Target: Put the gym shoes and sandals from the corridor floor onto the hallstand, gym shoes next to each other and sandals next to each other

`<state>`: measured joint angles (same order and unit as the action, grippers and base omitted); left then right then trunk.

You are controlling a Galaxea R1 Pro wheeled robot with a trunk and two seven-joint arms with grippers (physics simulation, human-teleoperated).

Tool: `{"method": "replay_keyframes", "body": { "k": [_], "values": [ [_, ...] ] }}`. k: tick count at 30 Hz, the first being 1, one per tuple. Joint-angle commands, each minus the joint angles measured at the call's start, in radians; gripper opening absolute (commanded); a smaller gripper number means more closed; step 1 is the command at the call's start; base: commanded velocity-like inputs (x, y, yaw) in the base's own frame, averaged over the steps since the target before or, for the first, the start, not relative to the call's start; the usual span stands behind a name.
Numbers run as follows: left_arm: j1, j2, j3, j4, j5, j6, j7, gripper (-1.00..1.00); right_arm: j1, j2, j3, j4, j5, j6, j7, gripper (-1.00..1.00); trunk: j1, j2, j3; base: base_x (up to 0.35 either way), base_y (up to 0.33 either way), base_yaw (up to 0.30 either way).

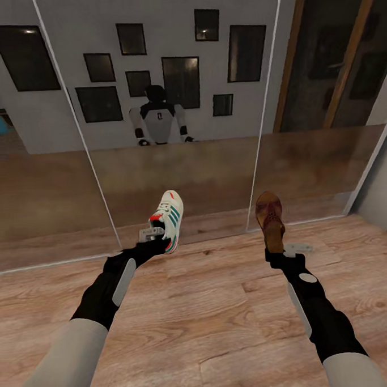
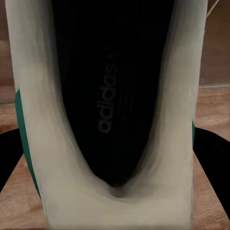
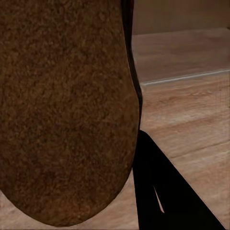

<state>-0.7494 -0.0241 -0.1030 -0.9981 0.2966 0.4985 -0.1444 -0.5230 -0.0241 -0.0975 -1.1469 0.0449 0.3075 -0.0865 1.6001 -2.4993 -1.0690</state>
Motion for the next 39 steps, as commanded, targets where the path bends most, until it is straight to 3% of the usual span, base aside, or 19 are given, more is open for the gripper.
{"method": "replay_keyframes", "body": {
  "k": [1,3,5,6,8,10,20,22,24,25,28,39],
  "values": [
    [0.0,0.0,0.001,-0.001,0.005,0.001,0.0,-1.0,0.0,0.0,0.001,-0.002,0.001,0.007,-0.004,-1.0,0.0,0.0,-0.001,0.0,0.0,0.3],
    [0.004,-0.001,0.001,0.001,0.018,-0.018,0.001,-1.0,0.0,0.0,0.001,-0.002,0.001,0.007,-0.004,-1.0,0.0,0.0,-0.001,0.0,0.0,0.3],
    [0.031,-0.001,0.003,0.003,0.089,-0.082,0.002,-1.0,0.0,0.0,0.001,-0.002,0.001,0.007,-0.004,-1.0,0.0,0.0,-0.001,0.0,0.0,0.3],
    [0.052,0.0,0.004,0.003,0.187,-0.138,0.004,-1.0,0.0,0.0,0.001,-0.002,0.001,0.007,-0.004,-1.0,0.0,0.0,-0.001,0.0,0.0,0.3],
    [0.059,0.001,0.005,0.004,0.231,-0.158,0.005,-1.0,0.0,0.0,0.001,-0.002,0.001,0.007,-0.004,-1.0,0.0,0.0,-0.001,0.0,0.0,0.3],
    [0.062,0.001,0.004,0.004,0.249,-0.166,0.005,-1.0,0.0,0.0,0.001,-0.002,0.001,0.007,-0.004,-1.0,0.0,0.0,-0.001,0.0,0.0,0.3],
    [0.064,0.004,0.005,0.004,0.258,-0.172,0.012,-1.0,0.0,0.0,0.001,-0.002,0.001,0.007,-0.004,-1.0,0.0,0.0,-0.001,0.0,0.0,0.3],
    [0.064,0.003,0.003,0.004,0.246,-0.194,0.096,-1.0,0.0,0.0,0.001,-0.002,0.001,0.007,-0.004,-1.0,0.0,0.0,-0.001,0.0,0.0,0.299],
    [0.064,0.001,0.001,0.004,0.235,-0.259,0.228,-1.0,0.0,0.0,0.001,-0.002,0.001,0.007,-0.004,-1.0,0.0,0.0,-0.001,0.0,0.0,0.3],
    [0.064,0.0,-0.001,0.005,0.232,-0.324,0.326,-1.0,0.0,0.0,0.001,-0.002,0.001,0.007,-0.004,-1.0,0.0,0.0,-0.001,0.0,0.0,0.3],
    [0.064,-0.002,-0.011,0.006,0.231,-0.407,0.433,-1.0,0.0,0.0,0.001,-0.002,0.001,0.007,-0.004,-1.0,0.0,0.0,-0.001,0.0,0.0,0.299],
    [0.064,-0.002,-0.015,0.006,0.231,-0.422,0.454,-1.0,0.0,0.0,0.001,-0.002,0.001,0.007,-0.004,-1.0,0.0,0.0,-0.001,0.0,0.0,0.299]
  ]
}}
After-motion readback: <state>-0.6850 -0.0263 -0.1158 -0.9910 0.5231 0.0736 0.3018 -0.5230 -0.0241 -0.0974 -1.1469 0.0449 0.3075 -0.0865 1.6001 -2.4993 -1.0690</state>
